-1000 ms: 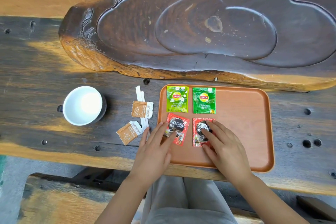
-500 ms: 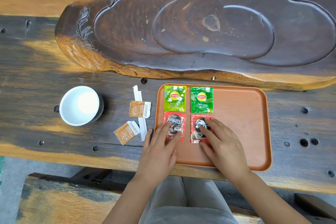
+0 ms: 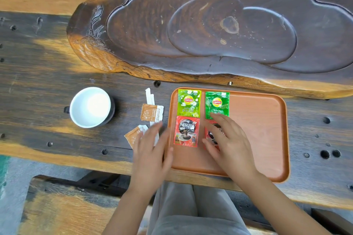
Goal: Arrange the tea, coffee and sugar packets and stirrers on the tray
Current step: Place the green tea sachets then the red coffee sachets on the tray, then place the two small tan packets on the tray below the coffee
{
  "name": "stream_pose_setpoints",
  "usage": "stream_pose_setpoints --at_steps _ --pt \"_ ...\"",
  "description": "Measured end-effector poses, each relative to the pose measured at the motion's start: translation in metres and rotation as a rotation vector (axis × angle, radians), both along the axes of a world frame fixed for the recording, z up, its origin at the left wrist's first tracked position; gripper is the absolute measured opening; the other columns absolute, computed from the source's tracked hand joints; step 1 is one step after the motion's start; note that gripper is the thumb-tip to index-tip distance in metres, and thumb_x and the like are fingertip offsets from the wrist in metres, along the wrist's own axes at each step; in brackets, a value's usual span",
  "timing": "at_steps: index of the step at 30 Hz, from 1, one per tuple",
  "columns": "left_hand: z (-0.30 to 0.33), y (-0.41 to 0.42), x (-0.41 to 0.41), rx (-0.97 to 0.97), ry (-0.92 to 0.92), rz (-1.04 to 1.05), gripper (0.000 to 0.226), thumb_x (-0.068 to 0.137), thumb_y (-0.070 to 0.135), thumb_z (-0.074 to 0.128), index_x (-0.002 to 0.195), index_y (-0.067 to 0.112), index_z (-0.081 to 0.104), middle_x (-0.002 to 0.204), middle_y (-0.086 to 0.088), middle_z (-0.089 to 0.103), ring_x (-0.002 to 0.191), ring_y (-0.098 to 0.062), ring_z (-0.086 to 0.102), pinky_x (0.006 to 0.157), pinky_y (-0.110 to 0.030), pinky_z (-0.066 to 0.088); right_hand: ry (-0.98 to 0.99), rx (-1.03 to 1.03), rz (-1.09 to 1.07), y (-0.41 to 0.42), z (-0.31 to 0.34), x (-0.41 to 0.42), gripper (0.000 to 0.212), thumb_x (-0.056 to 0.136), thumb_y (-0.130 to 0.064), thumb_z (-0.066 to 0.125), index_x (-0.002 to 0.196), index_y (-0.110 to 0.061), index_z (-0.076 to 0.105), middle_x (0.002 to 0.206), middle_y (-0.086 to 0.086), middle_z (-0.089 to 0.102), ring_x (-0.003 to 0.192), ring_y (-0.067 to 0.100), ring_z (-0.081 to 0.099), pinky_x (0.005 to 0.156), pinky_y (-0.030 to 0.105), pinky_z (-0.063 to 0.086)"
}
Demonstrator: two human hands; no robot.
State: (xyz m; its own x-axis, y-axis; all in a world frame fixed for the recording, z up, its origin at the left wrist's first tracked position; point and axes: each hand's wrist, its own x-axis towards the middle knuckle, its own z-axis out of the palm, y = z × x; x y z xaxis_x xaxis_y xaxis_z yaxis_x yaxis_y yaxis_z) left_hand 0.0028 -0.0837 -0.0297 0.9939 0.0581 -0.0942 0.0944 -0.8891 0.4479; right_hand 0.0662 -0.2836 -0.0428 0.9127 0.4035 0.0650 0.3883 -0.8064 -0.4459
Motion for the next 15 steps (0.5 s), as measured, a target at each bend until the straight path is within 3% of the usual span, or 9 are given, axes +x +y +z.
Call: stream_pose_setpoints --at_steps 3,7,11,15 --pt "0.0 0.027 0.001 0.054 -0.028 0.146 0.038 0.083 0.025 0.051 0.118 0.011 0.057 0.129 -0.013 0.052 0.114 -0.026 0.045 0.099 -0.04 0.029 -0.035 0.018 0.086 0.04 0.007 0.018 0.036 0.077 -0.024 0.07 0.11 -0.012 0.066 0.125 0.012 0.062 0.118 0.03 0.053 0.099 0.042 0.043" --pt "-0.012 0.054 -0.005 0.125 0.052 0.164 0.04 0.074 0.012 0.071 0.112 0.009 0.059 0.126 -0.014 0.056 0.112 -0.031 0.05 0.097 -0.046 0.037 -0.018 -0.024 0.29 0.095 -0.006 0.04 0.048 0.062 -0.017 0.082 0.107 -0.009 0.068 0.121 0.015 0.064 0.113 0.032 0.059 0.095 0.044 0.046" --pt "-0.021 0.066 -0.008 0.137 0.135 0.117 0.048 0.067 0.008 0.078 0.111 0.009 0.058 0.124 -0.016 0.058 0.111 -0.035 0.055 0.091 -0.049 0.043 -0.026 -0.077 0.403 0.126 -0.021 0.051 0.045 0.043 -0.015 0.087 0.086 -0.01 0.073 0.103 0.013 0.071 0.097 0.029 0.067 0.082 0.038 0.053" --pt "-0.023 0.067 -0.008 0.115 0.114 0.127 0.043 0.067 0.006 0.077 0.108 0.01 0.062 0.116 -0.012 0.062 0.105 -0.032 0.057 0.088 -0.045 0.044 -0.018 -0.083 0.387 0.133 -0.028 0.052 0.039 0.042 -0.009 0.085 0.078 -0.009 0.07 0.088 0.011 0.072 0.08 0.03 0.067 0.073 0.034 0.054"
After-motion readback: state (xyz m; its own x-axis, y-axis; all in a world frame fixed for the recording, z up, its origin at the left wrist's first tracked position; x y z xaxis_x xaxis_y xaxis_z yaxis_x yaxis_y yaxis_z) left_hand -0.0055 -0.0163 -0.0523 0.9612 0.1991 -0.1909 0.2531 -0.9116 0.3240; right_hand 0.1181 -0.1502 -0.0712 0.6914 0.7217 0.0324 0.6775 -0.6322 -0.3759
